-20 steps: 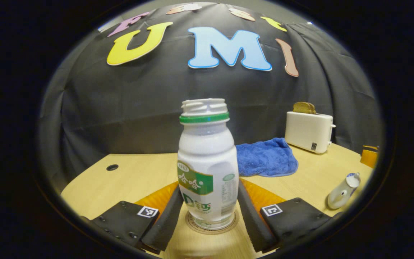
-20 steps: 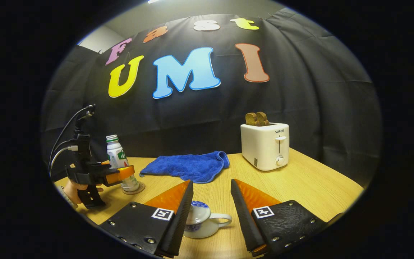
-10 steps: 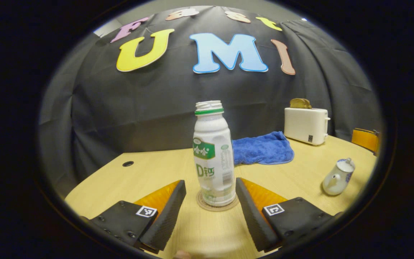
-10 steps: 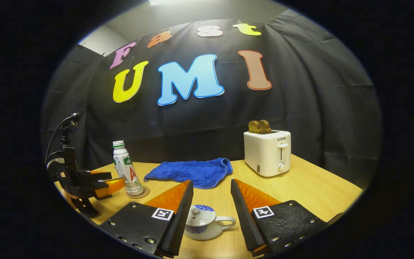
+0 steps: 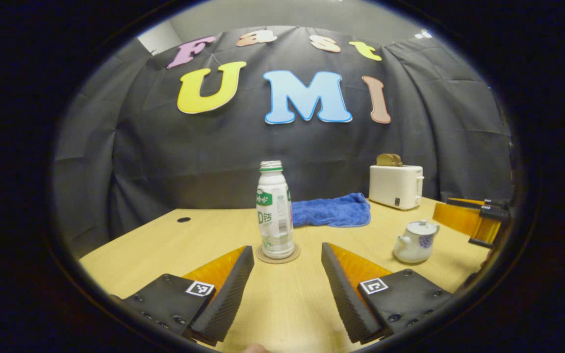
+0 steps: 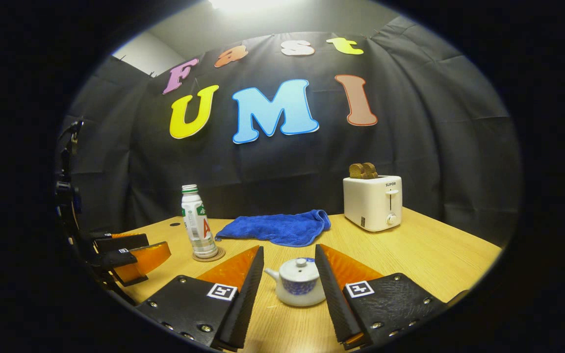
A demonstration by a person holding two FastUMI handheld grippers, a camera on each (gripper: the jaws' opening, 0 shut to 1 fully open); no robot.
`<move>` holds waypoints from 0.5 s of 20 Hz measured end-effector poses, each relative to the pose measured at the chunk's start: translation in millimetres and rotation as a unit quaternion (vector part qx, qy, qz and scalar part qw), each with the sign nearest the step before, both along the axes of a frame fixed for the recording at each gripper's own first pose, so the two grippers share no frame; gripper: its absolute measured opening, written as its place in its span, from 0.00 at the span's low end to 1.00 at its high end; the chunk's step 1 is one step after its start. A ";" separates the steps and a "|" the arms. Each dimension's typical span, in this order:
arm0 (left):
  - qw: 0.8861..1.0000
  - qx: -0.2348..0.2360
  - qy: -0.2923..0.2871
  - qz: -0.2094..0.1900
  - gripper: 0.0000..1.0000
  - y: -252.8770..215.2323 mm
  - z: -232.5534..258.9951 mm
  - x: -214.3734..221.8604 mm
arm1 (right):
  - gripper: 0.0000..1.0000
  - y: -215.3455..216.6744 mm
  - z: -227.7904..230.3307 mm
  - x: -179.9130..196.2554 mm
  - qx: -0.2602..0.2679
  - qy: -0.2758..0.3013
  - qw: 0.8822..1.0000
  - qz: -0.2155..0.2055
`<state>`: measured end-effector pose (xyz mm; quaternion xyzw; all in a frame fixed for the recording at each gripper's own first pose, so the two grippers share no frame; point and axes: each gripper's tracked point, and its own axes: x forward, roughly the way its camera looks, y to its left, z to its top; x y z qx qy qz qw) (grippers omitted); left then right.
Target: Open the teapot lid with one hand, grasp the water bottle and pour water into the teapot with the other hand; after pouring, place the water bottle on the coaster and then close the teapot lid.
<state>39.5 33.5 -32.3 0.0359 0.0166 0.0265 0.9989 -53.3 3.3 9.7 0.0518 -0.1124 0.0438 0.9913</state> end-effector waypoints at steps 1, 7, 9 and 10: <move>1.000 0.004 -0.007 -0.003 0.86 -7.5 2.5 -8.0 | 0.66 1.2 -3.3 -7.0 -0.007 -0.004 1.000 -0.006; 0.999 0.014 -0.029 -0.008 0.92 -37.7 -1.0 -40.0 | 0.65 8.9 -17.6 -32.6 -0.021 -0.013 1.000 -0.016; 0.999 0.019 -0.038 -0.005 0.86 -42.4 0.9 -43.5 | 0.65 9.1 -19.6 -34.8 -0.022 -0.014 0.999 -0.020; 0.999 0.020 -0.038 -0.007 0.86 -45.0 -0.3 -42.9 | 0.65 9.1 -20.0 -35.8 -0.023 -0.016 0.999 -0.020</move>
